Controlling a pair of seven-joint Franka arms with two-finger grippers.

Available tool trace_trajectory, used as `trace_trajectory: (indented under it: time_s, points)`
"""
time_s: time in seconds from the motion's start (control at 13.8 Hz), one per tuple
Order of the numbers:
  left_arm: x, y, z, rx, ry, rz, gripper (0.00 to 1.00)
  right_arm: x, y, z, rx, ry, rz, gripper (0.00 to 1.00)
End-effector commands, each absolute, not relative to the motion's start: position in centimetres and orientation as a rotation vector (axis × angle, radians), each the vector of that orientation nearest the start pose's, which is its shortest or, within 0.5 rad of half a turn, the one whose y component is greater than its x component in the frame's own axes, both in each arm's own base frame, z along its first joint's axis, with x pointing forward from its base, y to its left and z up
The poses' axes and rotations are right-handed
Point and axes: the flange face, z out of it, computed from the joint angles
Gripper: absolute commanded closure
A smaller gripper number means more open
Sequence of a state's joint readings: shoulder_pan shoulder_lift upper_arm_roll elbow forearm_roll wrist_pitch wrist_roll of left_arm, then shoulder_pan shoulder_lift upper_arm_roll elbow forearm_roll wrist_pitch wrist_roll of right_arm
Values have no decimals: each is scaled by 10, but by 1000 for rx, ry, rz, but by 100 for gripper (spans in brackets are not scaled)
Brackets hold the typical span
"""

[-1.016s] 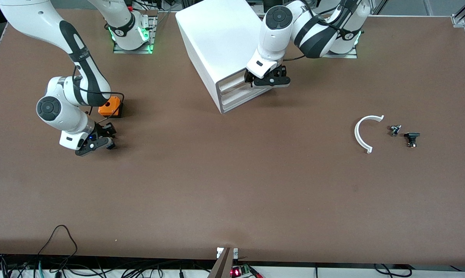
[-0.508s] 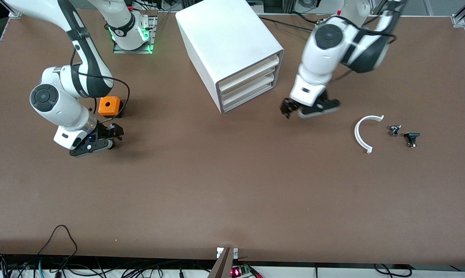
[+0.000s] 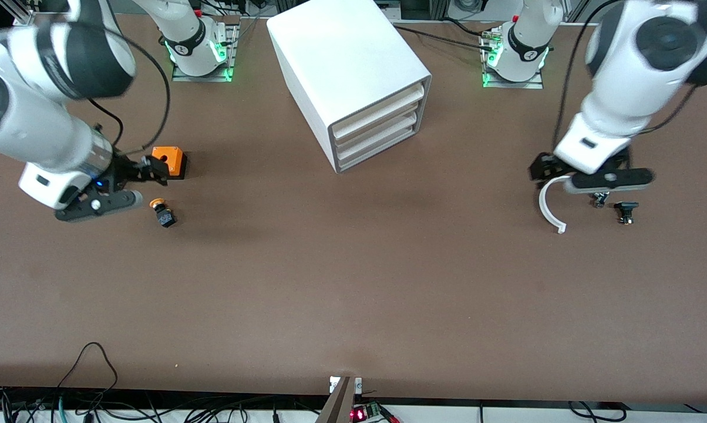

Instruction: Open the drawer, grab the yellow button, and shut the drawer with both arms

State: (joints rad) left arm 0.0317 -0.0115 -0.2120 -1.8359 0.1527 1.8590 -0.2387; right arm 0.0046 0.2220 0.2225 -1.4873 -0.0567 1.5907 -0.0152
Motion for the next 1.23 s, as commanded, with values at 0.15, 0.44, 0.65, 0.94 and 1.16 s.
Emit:
trace_trajectory:
  time_s: [0.15,0.44,0.65,0.94,1.16]
  points:
    - [547,2,599,-3027,104,51,0,579,166,602,-3077,50,256,0]
    - [545,31,595,-3143,92,72,0,593,87,600,-3158,315,234,0]
    - [545,28,596,-3175,88,69,0,612,23,584,-3192,407,168,0]
    - [546,27,605,-3174,91,40,0,613,-24,568,-3189,330,64,0]
    - [547,25,606,-3173,101,35,0,595,-32,564,-3192,307,90,0]
